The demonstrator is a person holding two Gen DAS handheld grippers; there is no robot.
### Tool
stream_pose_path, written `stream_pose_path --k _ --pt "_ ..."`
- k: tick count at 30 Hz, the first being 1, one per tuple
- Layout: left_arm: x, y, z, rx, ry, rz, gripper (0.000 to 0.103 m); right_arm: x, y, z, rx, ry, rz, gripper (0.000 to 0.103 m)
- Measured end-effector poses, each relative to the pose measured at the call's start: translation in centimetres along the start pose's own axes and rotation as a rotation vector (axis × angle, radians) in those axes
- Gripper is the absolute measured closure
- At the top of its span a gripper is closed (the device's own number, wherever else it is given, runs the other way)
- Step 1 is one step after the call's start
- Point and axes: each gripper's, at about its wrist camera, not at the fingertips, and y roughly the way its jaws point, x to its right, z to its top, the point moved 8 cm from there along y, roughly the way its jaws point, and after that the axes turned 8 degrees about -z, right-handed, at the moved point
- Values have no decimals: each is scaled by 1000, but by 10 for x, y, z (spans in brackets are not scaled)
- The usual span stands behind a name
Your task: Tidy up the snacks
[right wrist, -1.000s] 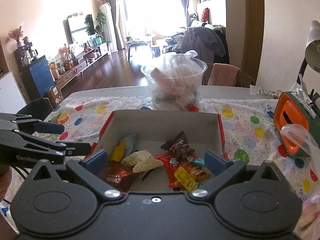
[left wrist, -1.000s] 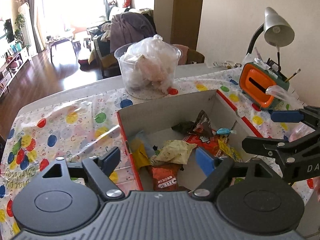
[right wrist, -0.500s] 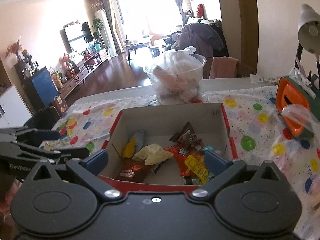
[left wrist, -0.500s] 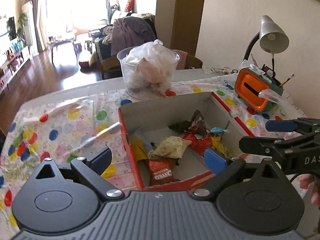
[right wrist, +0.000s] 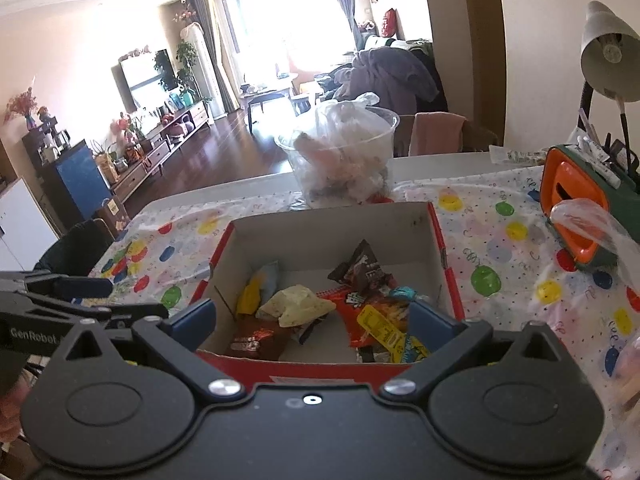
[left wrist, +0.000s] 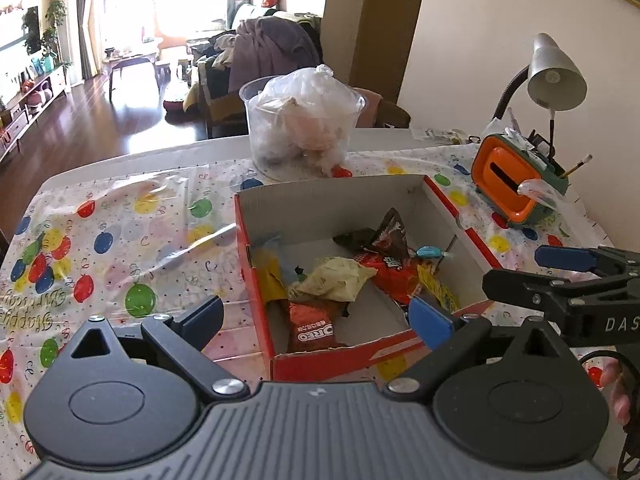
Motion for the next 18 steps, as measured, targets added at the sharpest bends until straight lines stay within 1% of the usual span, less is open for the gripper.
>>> stream_pose_path --k 4,13,16,18 --pt "2 0 1 4 2 8 3 1 1 0 8 -12 -16 0" --pt "5 3 2 5 7 12 3 10 5 0 -2 25 -15 0" --pt "6 4 1 3 8 9 3 11 5 -2 -1 26 -30 0" --pt "8 4 1 4 13 7 3 11 5 -2 1 36 -21 0"
